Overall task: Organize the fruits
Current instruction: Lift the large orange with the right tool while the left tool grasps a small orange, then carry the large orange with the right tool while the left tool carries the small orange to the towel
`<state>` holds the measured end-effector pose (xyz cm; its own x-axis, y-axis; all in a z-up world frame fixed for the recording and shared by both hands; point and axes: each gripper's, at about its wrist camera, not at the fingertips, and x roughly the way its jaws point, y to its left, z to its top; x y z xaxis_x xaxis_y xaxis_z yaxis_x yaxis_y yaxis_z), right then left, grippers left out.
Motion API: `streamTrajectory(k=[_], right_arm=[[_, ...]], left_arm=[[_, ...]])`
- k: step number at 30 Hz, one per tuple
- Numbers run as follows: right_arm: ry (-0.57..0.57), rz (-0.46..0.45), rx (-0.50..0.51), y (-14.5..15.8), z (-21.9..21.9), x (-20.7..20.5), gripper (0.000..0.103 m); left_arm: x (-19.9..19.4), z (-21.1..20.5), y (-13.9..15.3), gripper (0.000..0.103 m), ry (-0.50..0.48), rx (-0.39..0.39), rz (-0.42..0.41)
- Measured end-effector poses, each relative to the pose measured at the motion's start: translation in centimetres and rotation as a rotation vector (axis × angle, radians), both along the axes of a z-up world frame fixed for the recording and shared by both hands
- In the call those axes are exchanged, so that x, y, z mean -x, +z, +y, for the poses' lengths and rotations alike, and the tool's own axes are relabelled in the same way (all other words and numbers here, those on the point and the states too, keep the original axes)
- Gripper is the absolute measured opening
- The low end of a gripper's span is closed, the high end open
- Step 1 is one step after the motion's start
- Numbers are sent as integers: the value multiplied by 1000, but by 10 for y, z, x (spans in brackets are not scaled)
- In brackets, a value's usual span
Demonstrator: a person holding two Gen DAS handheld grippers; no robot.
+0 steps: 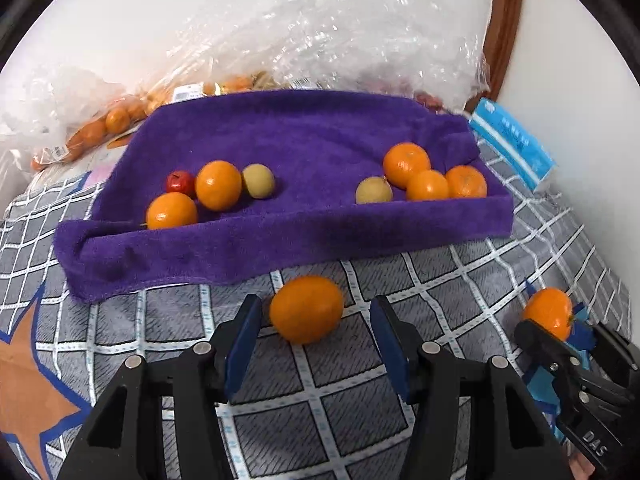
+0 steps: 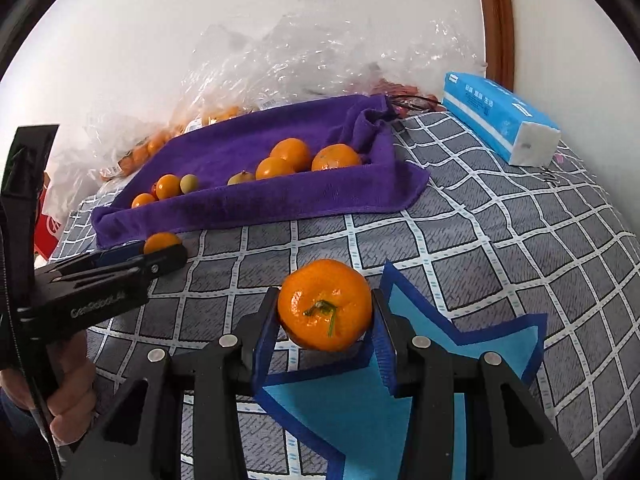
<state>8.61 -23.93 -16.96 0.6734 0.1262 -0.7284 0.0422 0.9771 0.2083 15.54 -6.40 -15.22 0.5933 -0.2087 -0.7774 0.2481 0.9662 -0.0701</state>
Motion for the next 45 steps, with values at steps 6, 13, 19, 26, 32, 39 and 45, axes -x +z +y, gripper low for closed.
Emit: streamTrajectory(k=[6,13,19,26,32,39,45], right_arm=[[10,8,-11,-2,0,-3,43],[14,24,18,-3,5,-5,43],[22,21,37,-2,8,-4,43],[19,39,85,-1,15,-6,43],[33,35,48,2,29,-14,43],[49,36,67,-4,39,-18,43],[30,36,60,-4,36,-17,43]], left_arm=[[4,6,0,34,16,-17,-10],[23,42,5,34,91,-32,-13],[29,67,8,34,152,-63,-39],[27,69,-1,34,163,-62,-38],[25,74,-2,34,165,-25,-23],[25,75,-2,34,164,-25,-23],[25,78,-1,34,165,6,-22]])
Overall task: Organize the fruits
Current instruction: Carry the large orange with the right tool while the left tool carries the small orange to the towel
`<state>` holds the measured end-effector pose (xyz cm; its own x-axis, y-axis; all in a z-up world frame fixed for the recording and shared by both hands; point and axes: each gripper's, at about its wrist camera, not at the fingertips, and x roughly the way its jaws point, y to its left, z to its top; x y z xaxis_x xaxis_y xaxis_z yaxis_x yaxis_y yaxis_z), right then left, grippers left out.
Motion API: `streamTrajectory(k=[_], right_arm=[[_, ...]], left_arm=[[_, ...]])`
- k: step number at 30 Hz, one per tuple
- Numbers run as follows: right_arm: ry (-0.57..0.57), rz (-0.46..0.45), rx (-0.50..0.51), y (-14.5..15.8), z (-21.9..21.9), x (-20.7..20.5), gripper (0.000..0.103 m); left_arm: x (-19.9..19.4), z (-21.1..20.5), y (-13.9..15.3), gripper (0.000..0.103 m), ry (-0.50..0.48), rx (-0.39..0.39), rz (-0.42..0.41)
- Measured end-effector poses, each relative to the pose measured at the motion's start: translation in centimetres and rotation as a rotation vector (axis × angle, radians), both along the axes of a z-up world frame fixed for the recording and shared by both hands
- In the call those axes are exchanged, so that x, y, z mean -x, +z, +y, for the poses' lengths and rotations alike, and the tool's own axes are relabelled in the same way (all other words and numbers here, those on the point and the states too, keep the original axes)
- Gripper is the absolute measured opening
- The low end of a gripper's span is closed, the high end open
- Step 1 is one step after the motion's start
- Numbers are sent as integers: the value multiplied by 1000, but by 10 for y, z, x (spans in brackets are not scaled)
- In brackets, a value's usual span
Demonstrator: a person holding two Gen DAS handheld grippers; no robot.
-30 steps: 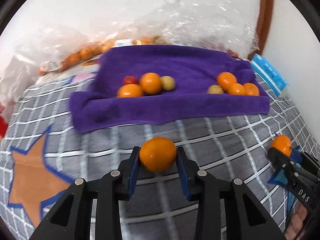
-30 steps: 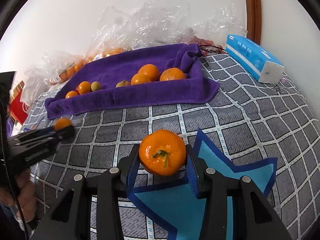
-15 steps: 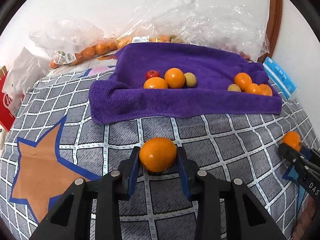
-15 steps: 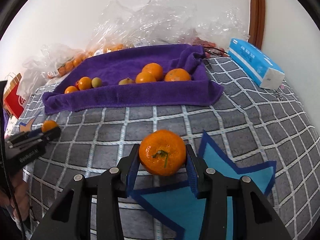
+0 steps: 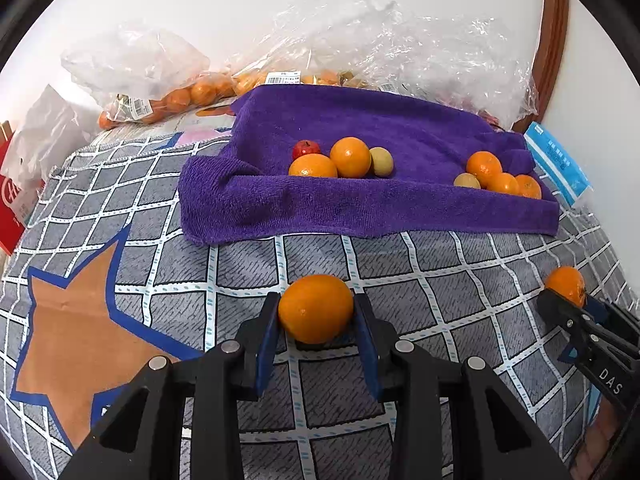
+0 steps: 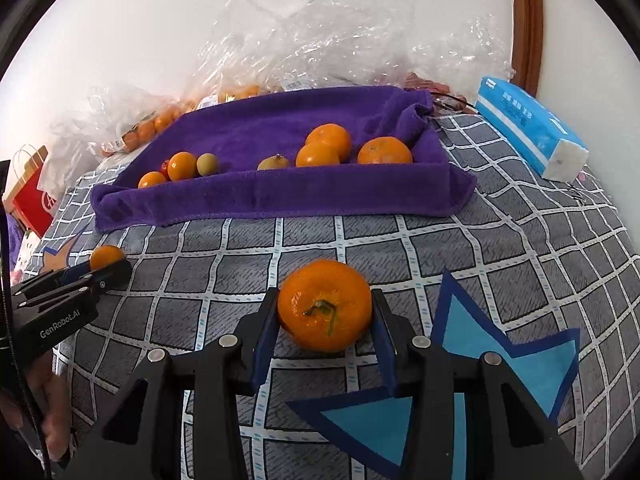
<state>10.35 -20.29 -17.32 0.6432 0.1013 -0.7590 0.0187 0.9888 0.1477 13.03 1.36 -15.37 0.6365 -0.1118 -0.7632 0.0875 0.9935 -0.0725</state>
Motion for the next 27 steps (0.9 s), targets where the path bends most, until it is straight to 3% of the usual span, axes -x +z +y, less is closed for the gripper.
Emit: streamTrajectory(k=[9,19,27], right_arm=[[-13,-9,-30,1,-4,2,43],[-58,-6,-33,2,-9,1,43],[-55,-6,-71,11,-11,9,43]], left_arm=[[2,9,1,34,12,72,-13],[5,10,4,34,27,75,-3],[21,5,24,34,31,47,-10]])
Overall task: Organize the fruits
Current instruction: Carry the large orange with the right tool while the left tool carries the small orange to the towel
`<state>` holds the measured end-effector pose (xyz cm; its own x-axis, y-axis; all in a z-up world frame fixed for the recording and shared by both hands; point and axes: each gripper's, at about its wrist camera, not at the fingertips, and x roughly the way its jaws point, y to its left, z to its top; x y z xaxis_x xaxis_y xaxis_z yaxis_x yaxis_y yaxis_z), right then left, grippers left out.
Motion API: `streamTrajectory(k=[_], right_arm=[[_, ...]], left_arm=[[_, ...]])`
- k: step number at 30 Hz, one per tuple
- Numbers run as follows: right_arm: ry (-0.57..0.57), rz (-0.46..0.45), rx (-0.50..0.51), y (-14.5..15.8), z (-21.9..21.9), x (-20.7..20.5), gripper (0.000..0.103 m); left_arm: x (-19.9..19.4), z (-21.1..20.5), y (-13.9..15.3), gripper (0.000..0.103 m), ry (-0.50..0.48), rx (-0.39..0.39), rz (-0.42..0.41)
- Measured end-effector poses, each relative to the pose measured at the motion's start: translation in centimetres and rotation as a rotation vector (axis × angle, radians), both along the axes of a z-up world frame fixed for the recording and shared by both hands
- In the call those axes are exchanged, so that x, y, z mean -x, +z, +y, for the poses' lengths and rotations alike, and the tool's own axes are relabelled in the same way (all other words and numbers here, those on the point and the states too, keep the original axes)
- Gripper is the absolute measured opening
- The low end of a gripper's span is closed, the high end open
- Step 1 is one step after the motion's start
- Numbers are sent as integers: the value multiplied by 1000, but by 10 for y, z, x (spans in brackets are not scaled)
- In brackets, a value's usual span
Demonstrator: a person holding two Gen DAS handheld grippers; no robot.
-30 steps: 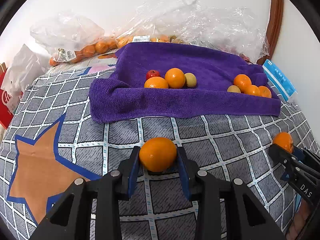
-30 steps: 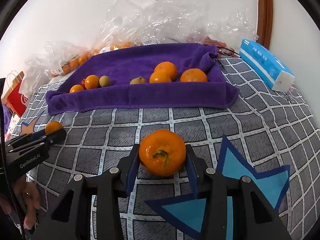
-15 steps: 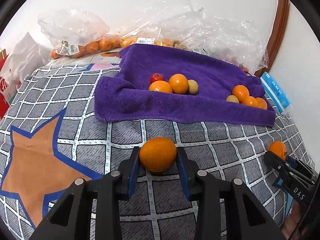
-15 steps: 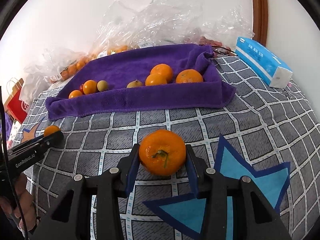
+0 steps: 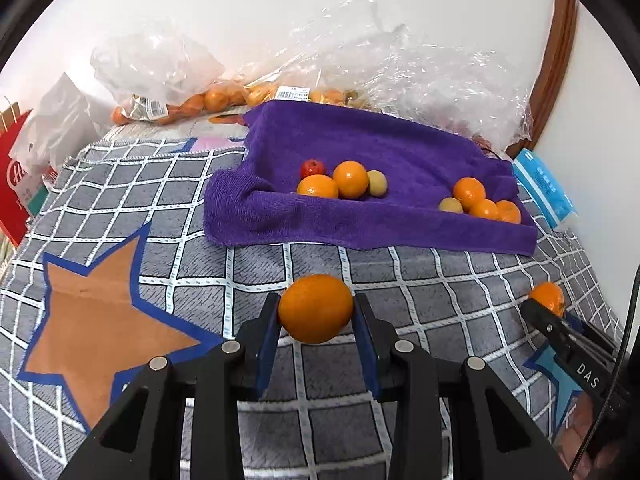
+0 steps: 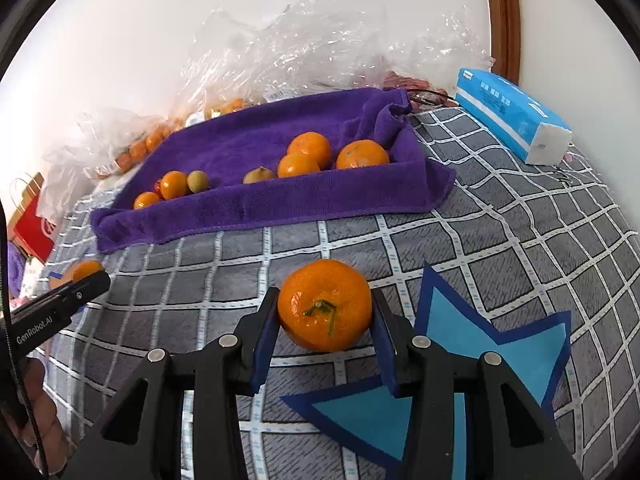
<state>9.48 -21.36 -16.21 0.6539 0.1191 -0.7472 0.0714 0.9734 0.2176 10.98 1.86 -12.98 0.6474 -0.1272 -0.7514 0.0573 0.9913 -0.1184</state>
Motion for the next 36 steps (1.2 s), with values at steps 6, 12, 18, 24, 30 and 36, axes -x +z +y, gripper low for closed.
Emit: streamTrajectory(k=[6,12,18,24,30,36], right_arm=[[17,-22,4,16,6,4,43],[66,-29,25,36,9,3,43],[94,-63,125,69,13,11,43],[87,-78,78,83,12,14,43],[68,-80,65,79,15,2,43],[59,-81,63,81,14,-12,43]], left_arm=[[7,-3,9,34,13,2,20],[10,0,23,34,17,21,21],[12,2,38,34,13,24,1],[12,4,48,34,17,39,-24],[6,9,56,34,25,39,-26],[-3,13,59,34,29,44,-29]])
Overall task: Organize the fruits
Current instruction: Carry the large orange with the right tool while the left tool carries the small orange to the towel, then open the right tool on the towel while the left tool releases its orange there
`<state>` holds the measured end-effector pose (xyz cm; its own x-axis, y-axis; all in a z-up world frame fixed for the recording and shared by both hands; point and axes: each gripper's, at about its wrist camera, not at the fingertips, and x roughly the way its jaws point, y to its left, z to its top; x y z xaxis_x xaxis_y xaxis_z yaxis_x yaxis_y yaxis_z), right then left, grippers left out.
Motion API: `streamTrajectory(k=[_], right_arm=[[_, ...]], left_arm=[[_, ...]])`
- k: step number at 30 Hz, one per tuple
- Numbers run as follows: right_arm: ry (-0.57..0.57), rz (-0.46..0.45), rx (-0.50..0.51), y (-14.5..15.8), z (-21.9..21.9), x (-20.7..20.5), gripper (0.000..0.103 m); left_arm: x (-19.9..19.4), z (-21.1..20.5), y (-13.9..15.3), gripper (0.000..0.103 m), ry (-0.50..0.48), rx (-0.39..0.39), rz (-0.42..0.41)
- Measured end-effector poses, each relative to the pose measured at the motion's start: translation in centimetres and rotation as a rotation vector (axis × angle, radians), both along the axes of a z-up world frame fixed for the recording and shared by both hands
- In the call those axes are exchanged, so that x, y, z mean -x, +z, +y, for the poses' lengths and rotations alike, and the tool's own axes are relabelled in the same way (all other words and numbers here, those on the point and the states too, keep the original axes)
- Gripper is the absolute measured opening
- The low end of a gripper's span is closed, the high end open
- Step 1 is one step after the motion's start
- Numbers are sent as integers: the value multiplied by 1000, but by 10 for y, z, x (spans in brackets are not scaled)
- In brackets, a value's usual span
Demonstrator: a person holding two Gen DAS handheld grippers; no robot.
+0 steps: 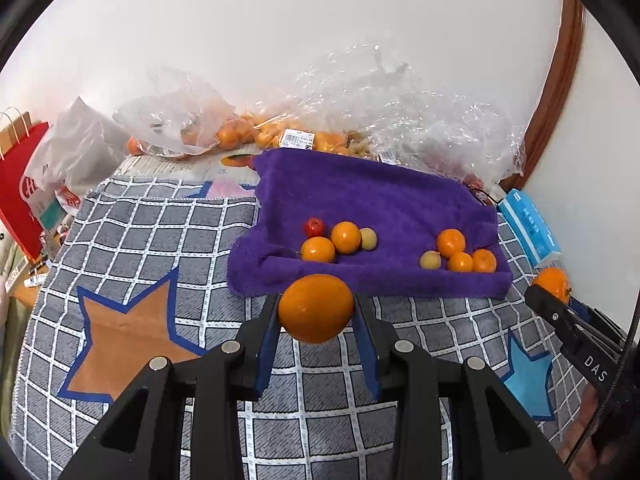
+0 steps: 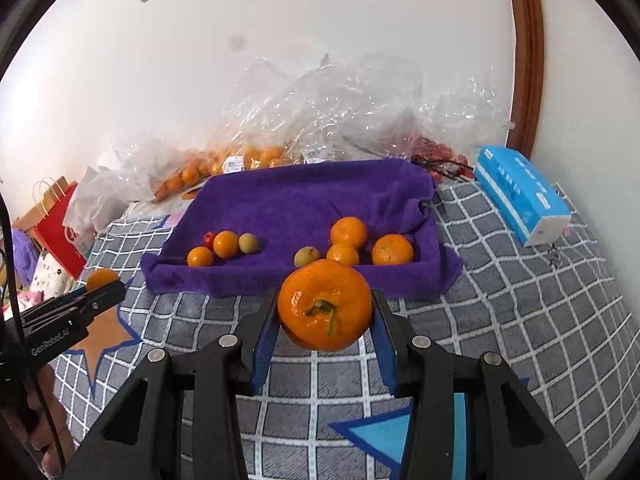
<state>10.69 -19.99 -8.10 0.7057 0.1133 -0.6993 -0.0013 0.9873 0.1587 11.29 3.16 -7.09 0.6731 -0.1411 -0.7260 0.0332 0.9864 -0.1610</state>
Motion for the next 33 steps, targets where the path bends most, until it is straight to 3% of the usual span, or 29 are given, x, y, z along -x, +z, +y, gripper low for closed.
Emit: streamTrajectory(k=[22,33], right_arm=[[-18,-24,-21,9,-15,-51,43],[-46,-6,-10,-11,-26,-89,43]], left_arm=[[-53,-8,7,34,-12,-9,-9],[-89,3,-10,34,3,-24,19]])
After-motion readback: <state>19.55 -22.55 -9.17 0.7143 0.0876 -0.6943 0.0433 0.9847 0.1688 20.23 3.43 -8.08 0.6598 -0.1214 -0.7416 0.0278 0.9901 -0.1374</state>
